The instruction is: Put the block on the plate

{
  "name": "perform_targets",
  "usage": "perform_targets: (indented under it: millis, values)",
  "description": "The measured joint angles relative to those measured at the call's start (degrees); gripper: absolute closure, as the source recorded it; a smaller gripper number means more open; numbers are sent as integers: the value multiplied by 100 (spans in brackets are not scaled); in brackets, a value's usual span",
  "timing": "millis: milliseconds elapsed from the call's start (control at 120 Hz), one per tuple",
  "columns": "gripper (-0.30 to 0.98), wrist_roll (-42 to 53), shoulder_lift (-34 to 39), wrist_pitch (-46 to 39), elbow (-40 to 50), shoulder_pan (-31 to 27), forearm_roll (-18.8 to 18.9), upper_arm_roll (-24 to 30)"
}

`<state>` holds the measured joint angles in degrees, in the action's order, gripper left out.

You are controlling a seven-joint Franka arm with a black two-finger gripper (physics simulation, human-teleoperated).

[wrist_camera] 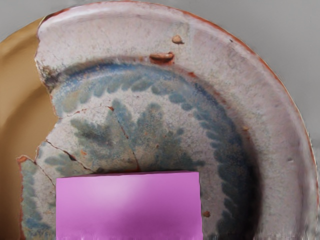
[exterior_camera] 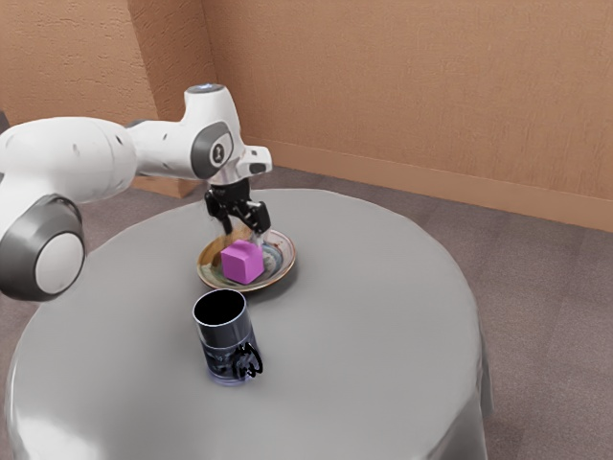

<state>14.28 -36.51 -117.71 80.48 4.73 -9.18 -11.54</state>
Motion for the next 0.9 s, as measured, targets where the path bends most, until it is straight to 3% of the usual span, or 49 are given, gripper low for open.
perform_targets:
  millis: [267, 608, 900]
  values:
    - [2, 439, 784, 815, 230, 197, 67, 104]
    - [0, 1642, 2312, 2029, 420, 406, 569, 410]
    - [0, 2293, 2638, 2447, 399, 442, 616, 407]
